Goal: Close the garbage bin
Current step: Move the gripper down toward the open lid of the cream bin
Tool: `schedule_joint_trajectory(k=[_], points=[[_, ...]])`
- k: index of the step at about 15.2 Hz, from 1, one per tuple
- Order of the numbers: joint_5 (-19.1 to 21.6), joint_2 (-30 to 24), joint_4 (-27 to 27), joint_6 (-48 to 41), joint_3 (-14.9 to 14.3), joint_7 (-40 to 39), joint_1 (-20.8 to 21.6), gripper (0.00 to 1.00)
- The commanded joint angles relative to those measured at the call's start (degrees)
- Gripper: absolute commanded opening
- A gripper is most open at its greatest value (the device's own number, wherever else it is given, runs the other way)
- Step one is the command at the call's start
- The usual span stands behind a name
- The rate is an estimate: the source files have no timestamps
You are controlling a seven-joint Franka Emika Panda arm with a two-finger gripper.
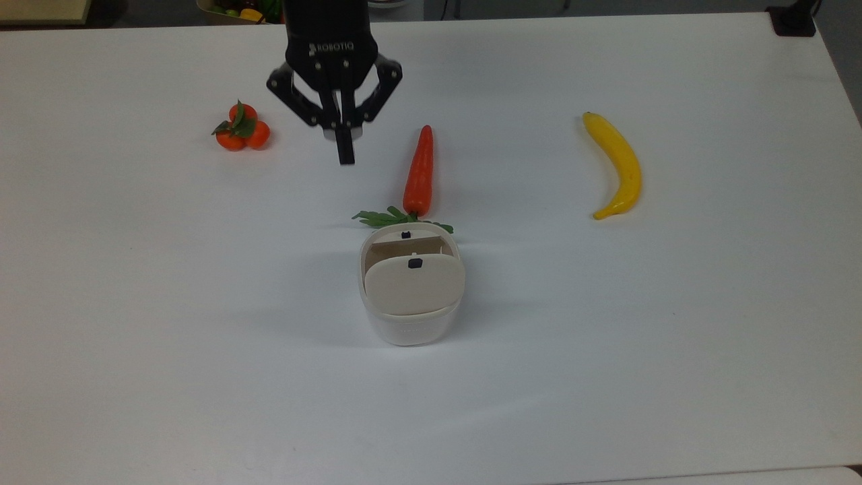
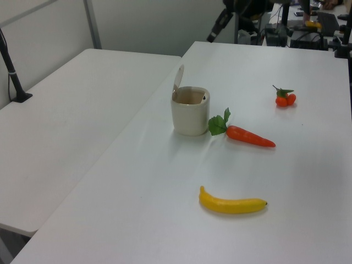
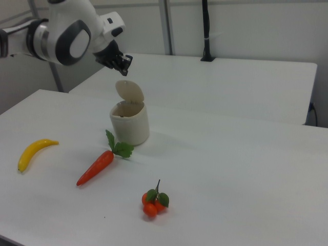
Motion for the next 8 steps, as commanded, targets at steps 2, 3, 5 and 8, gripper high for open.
schedule_joint_trajectory(k=[2, 3, 5, 8], points=[[1.5, 6.7, 2.7, 11.7, 2.1, 1.5, 0.4, 0.0], [1.1, 8.1, 3.4, 14.3, 2.5, 2.8, 0.5, 0.0], [1.0, 11.0, 4.3, 20.8, 3.7, 5.0, 0.5, 0.0], [0.7, 14.4, 6.5, 24.4, 4.1, 6.8, 1.7, 0.0]])
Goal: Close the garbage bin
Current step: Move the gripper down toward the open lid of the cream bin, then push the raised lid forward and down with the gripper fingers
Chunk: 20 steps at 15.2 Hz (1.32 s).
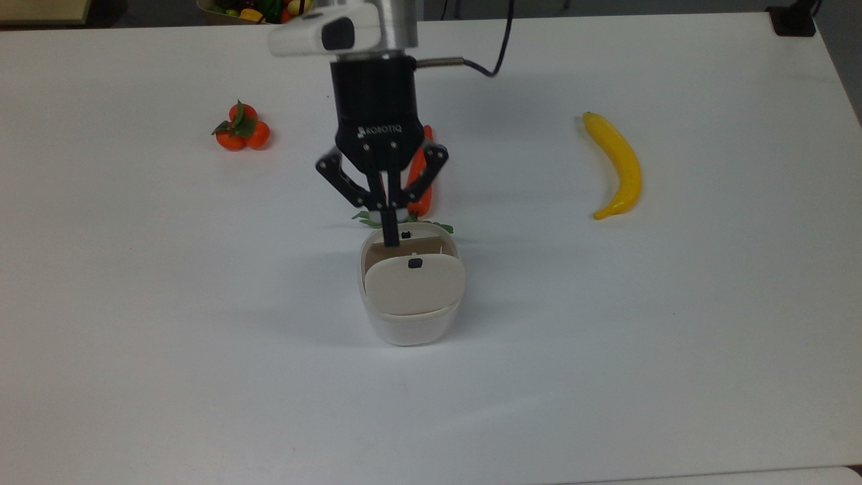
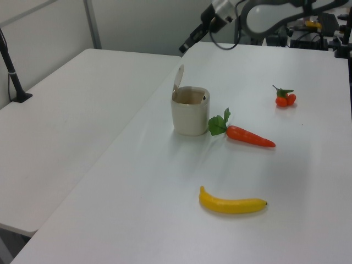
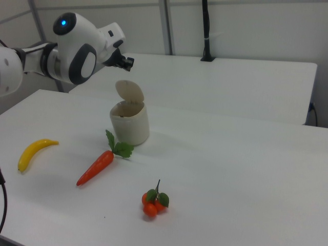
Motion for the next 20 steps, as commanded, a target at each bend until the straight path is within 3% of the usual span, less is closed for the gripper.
schedule_joint_trajectory(k=[1, 8, 15, 20], points=[[0.0, 4.9, 4.4, 3.8, 0.0, 2.6, 1.6, 0.0], [-0.1, 6.0, 4.0, 4.2, 0.0, 2.4, 1.5, 0.0], [0.1, 2.5, -2.0, 2.1, 0.0, 2.3, 0.8, 0.0], [-0.1, -0.1, -2.8, -9.0, -0.1, 2.1, 0.7, 0.0]])
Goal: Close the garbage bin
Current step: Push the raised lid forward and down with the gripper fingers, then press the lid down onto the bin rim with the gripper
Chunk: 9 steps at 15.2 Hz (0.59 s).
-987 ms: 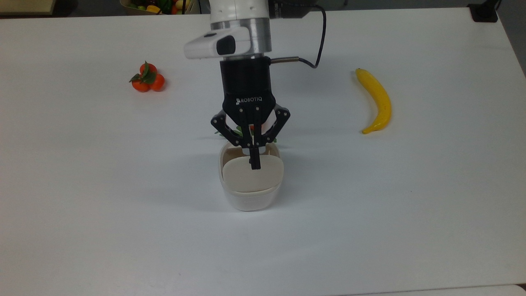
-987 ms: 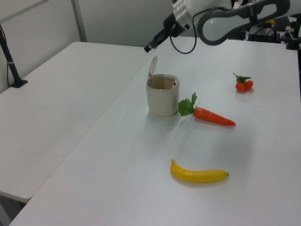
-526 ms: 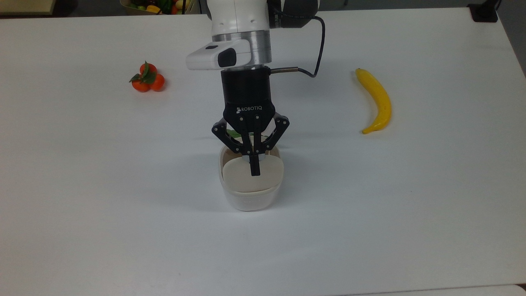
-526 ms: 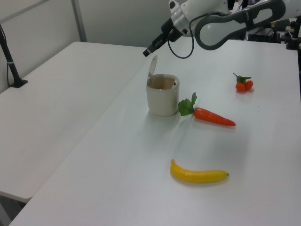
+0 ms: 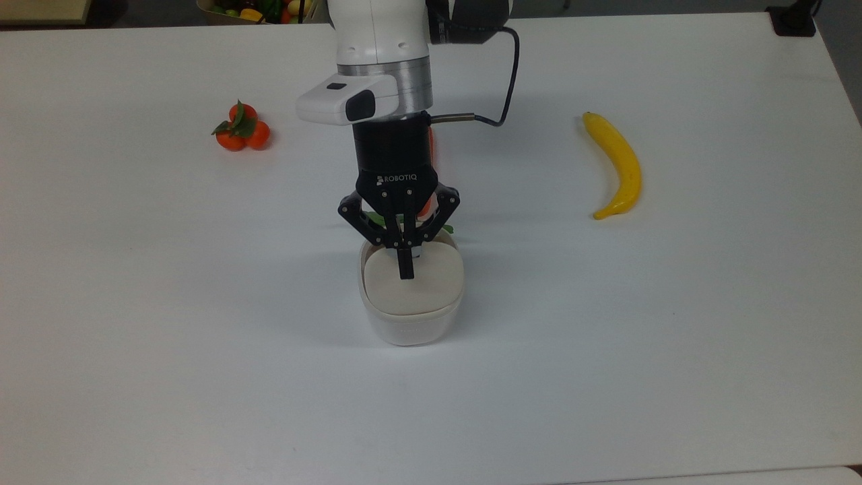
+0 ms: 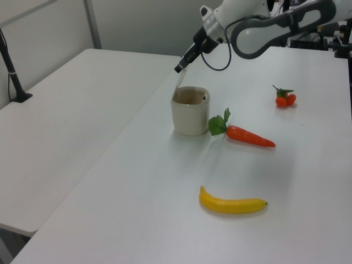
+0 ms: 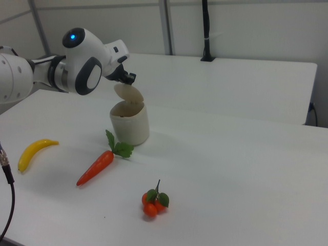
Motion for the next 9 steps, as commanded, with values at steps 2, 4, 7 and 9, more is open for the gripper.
schedule_joint_trajectory(k=[2, 4, 7, 9], points=[[-0.1, -4.7, -3.2, -11.5, -0.2, 0.7, 0.0, 0.0], [-0.5, -5.2, -3.2, -14.7, -0.2, 0.6, -0.2, 0.0], [-0.8, -5.5, -3.3, -17.7, -0.2, 0.7, -0.3, 0.0], [-0.8, -5.5, -3.4, -18.3, -0.2, 0.7, -0.3, 0.0]])
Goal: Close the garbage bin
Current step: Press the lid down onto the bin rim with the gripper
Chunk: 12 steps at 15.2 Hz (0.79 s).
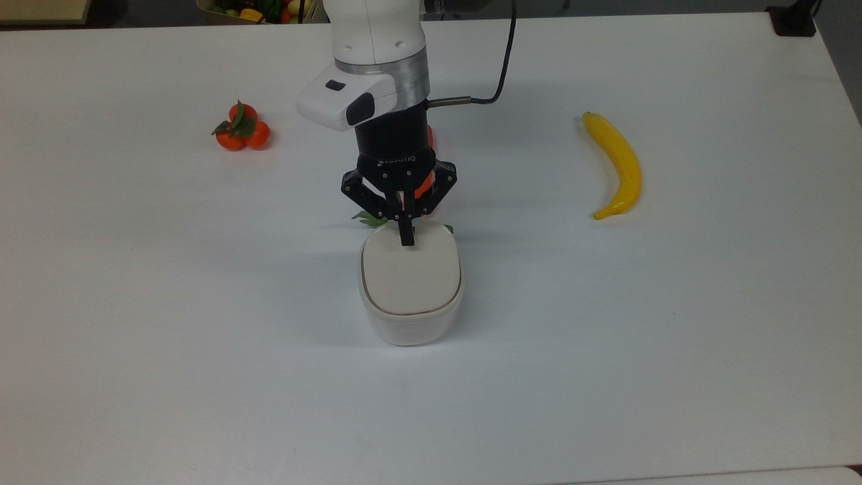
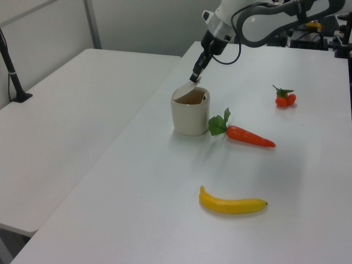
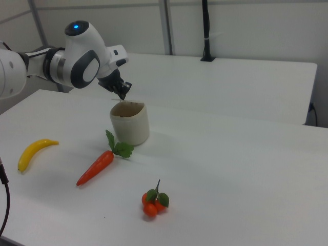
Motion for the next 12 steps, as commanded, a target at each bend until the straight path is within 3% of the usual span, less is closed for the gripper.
schedule_joint_trajectory(k=[1, 12], points=[[-0.7, -2.3, -2.9, -2.1, -0.1, 0.7, 0.1, 0.0], [-1.1, -0.8, -5.0, -2.3, -0.2, 0.6, 0.1, 0.0]])
